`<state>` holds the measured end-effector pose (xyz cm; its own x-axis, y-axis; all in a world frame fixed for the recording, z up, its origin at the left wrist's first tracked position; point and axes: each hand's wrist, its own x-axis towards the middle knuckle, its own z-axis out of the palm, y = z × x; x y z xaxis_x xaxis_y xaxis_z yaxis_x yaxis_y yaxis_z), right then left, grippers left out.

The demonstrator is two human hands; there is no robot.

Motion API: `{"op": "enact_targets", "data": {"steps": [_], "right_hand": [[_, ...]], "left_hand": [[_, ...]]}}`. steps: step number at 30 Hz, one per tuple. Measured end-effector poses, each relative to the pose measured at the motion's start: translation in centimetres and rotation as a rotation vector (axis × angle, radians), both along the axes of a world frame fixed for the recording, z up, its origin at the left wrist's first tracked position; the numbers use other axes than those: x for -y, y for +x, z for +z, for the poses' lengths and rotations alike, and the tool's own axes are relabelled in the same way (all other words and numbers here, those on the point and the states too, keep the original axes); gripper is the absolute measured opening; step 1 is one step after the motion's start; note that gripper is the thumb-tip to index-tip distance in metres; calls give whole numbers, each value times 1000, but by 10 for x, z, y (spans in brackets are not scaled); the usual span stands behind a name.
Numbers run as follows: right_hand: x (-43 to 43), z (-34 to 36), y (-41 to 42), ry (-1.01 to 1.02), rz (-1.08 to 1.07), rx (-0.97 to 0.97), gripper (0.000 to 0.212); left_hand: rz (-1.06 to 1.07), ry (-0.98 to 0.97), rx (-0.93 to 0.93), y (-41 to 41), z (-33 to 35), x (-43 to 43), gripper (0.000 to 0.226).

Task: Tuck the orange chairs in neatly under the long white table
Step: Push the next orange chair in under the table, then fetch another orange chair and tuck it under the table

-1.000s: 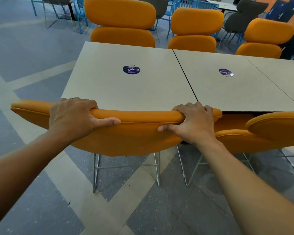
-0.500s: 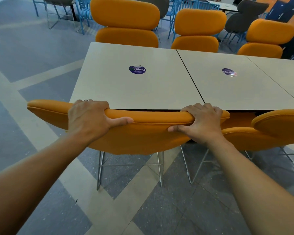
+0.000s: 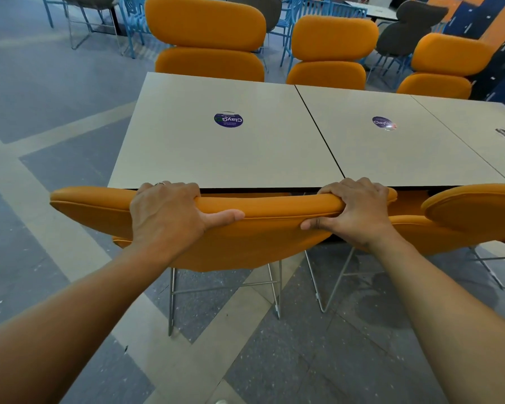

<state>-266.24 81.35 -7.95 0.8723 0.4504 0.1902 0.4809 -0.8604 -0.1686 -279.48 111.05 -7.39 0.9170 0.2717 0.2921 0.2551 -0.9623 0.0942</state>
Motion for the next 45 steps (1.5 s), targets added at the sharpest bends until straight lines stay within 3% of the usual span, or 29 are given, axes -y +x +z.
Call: {"op": "enact_targets", "data": {"steps": [16, 27, 32, 35, 45], "right_hand": [[5, -5, 2, 24, 27, 30, 88], [-4, 16, -4, -92, 54, -153, 96], [-38, 37, -10, 118, 150, -362, 75], [-73, 46, -15, 251, 211, -384, 58], [-214, 51, -34, 262, 294, -372, 41]], "left_hand": [[17, -19, -96, -6, 3, 3, 94], [-144, -360, -195, -30, 29, -16, 67], [-130, -361, -95, -36, 43, -38, 57], [-95, -362, -45, -44, 49, -63, 48], [-47, -378, 19, -74, 43, -184, 39]]}}
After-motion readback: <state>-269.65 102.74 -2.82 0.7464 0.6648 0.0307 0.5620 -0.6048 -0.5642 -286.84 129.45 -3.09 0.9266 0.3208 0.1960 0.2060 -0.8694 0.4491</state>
